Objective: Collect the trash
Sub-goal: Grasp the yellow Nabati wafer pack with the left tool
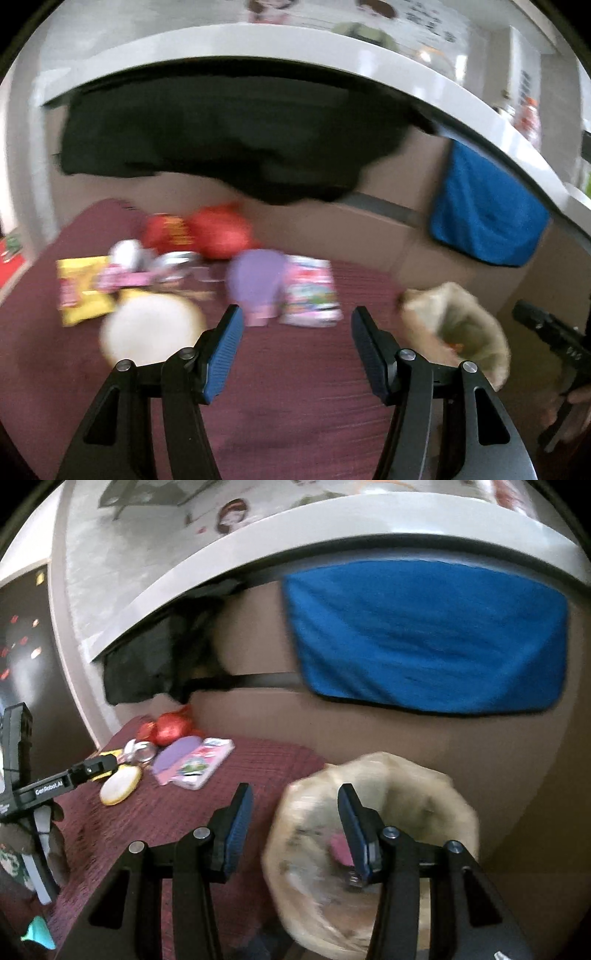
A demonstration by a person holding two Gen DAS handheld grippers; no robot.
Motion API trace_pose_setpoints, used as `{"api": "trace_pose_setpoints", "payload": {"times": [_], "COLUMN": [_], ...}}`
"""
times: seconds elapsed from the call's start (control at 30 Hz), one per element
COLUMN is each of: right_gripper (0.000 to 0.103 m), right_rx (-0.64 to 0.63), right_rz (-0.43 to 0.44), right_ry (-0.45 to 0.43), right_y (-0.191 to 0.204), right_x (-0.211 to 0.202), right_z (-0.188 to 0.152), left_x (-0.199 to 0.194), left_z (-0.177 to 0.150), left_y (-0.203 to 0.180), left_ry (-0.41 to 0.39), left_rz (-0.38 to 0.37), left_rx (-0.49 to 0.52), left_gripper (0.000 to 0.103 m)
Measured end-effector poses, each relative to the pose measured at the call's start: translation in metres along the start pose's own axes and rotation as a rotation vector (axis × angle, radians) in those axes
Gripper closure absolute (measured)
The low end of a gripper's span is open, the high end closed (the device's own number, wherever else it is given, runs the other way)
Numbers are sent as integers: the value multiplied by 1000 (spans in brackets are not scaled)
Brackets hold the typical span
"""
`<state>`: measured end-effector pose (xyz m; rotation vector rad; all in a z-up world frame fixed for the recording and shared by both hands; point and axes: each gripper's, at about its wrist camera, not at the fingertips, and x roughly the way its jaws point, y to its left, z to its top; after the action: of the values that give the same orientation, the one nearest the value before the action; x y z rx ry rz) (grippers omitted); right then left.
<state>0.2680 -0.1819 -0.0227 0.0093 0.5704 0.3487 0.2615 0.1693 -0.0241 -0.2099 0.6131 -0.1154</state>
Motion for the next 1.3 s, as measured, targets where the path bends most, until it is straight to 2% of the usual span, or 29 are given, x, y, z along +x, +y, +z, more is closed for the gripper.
{"api": "trace_pose_setpoints", "payload": {"times": [0.1,0.3,0.4,0.53,0.67,0.83,0.87,0.93,1.0,1.1,1.17,1.3], "right_gripper": [58,58,57,57,57,57,57,57,57,57,57,57], "right_rx": [-37,-106,-128,-132,-136,-160,-168,-186,-209,-255,-274,-336], "right_rz": [36,79,96,114,127,143,149,160,174,204,237,353], "right_ry": [23,86,110,140,154,181,186,192,192,194,201,205], "right_y": [29,82,101,120,136,152,156,165,176,196,212,251], "right_x": [15,52,69,89,104,118,121,125,129,138,146,162], "right_z": [4,3,2,2,3,5,5,6,7,12,17,27], "left_x": [-8,-9,6,32,59,80,82,80,72,46,25,-11], "left_z": [-4,-6,-2,4,10,7,6,7,8,3,-5,-20], "left_y": [45,146,184,209,226,241,243,242,236,230,229,236], "left_ry": [-2,-26,-2,24,43,98,113,118,114,87,74,39], "left_rz": [46,124,112,155,262,230,217,189,184,164,149,133], "left_rx": [-57,-247,-330,-359,-363,-415,-422,-427,-394,-336,-313,-317], "left_gripper": [42,42,42,42,42,43,45,63,75,82,93,95]}}
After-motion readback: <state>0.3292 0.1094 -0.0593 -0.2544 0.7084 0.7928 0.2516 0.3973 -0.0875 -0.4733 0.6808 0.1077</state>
